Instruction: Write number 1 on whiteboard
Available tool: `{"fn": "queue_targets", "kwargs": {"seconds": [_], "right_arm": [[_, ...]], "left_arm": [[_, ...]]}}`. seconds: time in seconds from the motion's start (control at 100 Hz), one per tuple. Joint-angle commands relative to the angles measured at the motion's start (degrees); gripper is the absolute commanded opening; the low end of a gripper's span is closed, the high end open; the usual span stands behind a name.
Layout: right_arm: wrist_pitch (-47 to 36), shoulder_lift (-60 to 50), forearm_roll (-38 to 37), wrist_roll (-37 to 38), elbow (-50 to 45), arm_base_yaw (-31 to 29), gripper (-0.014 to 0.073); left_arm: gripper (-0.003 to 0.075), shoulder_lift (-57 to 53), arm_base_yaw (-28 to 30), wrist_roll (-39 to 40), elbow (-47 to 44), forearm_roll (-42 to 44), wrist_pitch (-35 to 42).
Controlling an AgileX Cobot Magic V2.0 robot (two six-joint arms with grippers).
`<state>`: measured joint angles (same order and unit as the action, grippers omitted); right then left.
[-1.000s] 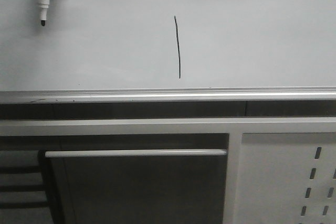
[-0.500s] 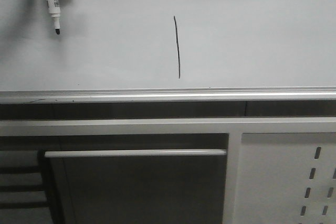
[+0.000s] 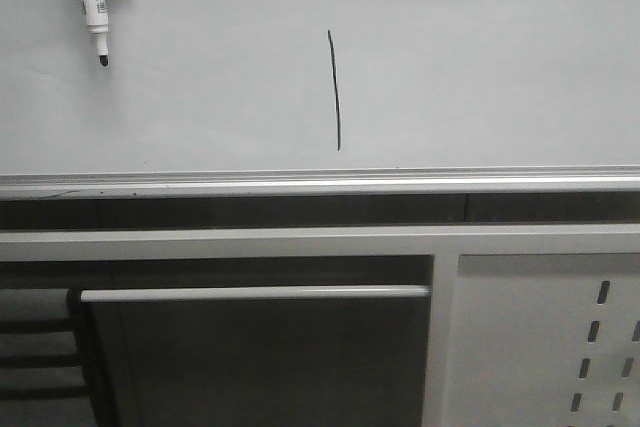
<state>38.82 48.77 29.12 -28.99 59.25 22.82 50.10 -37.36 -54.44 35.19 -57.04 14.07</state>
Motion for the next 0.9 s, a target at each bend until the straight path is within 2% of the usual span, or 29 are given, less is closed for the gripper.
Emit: {"fn": "queue_targets", "kwargs": {"seconds": [0.0,0.03,0.09,0.1,0.12,0.16,0.29,0.43,0.66,0.89], "right_arm": [[-3.6,-1.6,0.5,0.0,1.7,-0.3,0.0134],[-3.9,-1.9,0.5,0.6,1.7,-0.3,0.0081],[-4.2,-3.1,0.5,0.9,1.5,-0.3,-0.0052],[-4.5,-3.2,0.3,0.9,1.2,-0.3,-0.0065],[-4.8,-3.7,0.2,1.2,0.7,-0.3,-0.0068],[-5.9,-5.0,0.1,1.4,-0.3,-0.3,-0.0051],[-11.8,-11.7,0.1,1.4,-7.6,-0.3,-0.0050],[-18.8,-23.0,-0.1,1.4,-18.1,-0.3,-0.0050],[-19.3,-40.5,0.7,1.4,-33.7,-0.3,-0.0050],[-17.9,-49.3,2.8,1.4,-42.4,-0.3,-0.0050]], "left_arm": [[0.0325,-4.3,0.1,-0.6,0.9,1.2,0.5],[0.0272,-5.8,0.1,-0.6,0.7,1.2,-0.3],[0.0118,-8.1,0.1,-0.7,0.2,1.2,-2.6],[0.0118,-8.3,0.1,-0.7,0.2,1.2,-2.8],[0.0053,-9.0,0.1,-0.7,0.1,1.2,-3.7],[-0.0024,-10.1,0.1,-0.7,-0.3,1.2,-5.4],[-0.0020,-13.7,0.1,-0.7,-2.0,1.2,-12.9],[-0.0020,-19.1,0.1,-0.7,-6.1,1.3,-17.0],[-0.0020,-32.4,0.1,-0.7,-15.1,0.0,-18.9],[-0.0020,-43.0,0.1,-0.6,-21.0,-2.7,-18.6]]}}
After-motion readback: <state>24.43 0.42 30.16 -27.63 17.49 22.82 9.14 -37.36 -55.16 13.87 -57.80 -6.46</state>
